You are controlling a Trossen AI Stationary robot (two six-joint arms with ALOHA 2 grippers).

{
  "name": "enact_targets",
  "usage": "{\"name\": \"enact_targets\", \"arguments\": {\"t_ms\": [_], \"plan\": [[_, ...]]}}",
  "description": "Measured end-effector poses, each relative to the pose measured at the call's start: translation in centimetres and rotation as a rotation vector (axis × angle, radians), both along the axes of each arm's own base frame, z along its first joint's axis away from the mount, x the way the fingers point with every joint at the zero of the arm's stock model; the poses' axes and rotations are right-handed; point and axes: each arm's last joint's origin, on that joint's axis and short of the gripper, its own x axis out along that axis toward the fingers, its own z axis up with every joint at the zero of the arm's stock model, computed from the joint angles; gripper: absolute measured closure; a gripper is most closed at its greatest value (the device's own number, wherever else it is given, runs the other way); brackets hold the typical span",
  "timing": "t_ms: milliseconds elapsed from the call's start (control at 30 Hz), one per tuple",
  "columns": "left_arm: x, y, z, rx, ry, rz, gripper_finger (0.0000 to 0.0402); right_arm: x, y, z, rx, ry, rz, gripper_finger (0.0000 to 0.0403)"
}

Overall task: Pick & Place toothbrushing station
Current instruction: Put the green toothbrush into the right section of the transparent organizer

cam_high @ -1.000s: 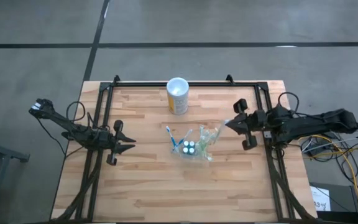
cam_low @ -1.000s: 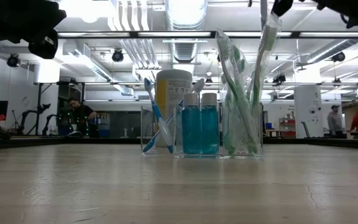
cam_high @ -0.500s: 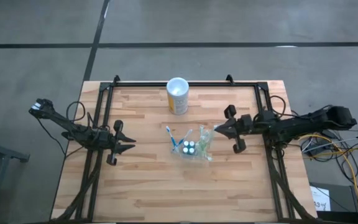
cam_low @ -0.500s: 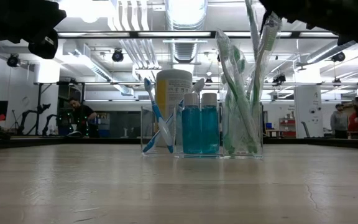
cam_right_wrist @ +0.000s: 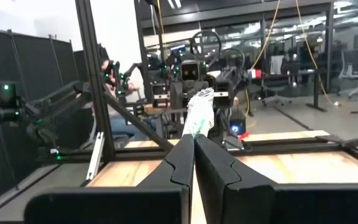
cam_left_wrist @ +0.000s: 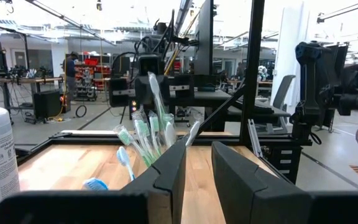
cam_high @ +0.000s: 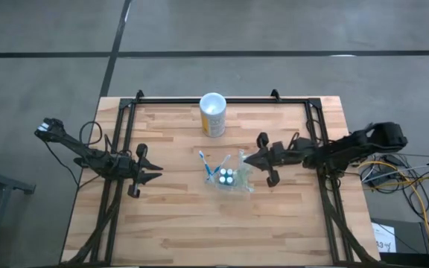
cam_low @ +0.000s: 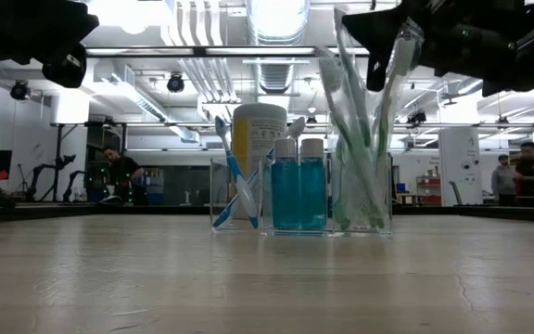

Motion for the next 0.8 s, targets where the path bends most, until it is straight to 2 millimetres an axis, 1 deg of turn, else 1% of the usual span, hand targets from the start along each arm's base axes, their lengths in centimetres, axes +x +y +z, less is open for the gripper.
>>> {"name": "enact_targets", "arguments": {"t_ms": [133, 300, 433, 800], "plan": [[0.0, 0.0, 0.0, 0.0, 0.0, 0.0, 0.0319, 0.3, 0.0, -0.5, 0.0, -0.007, 0.0, 0.0395], [0.0, 0.0, 0.0, 0.0, 0.0, -0.001, 0.0319, 0.6, 0.0, -1.5, -0.03, 0.035, -0.006, 0.0395], [0.0, 0.0, 0.0, 0.0, 0.0, 0.0, 0.0319, 0.7, 0.0, -2.0, -0.002, 0.063, 0.0, 0.0395], [0.0, 0.0, 0.0, 0.0, 0.0, 0.0, 0.0319, -0.1, 0.0, -3.4, 0.021, 0.141, 0.002, 0.0394]]}}
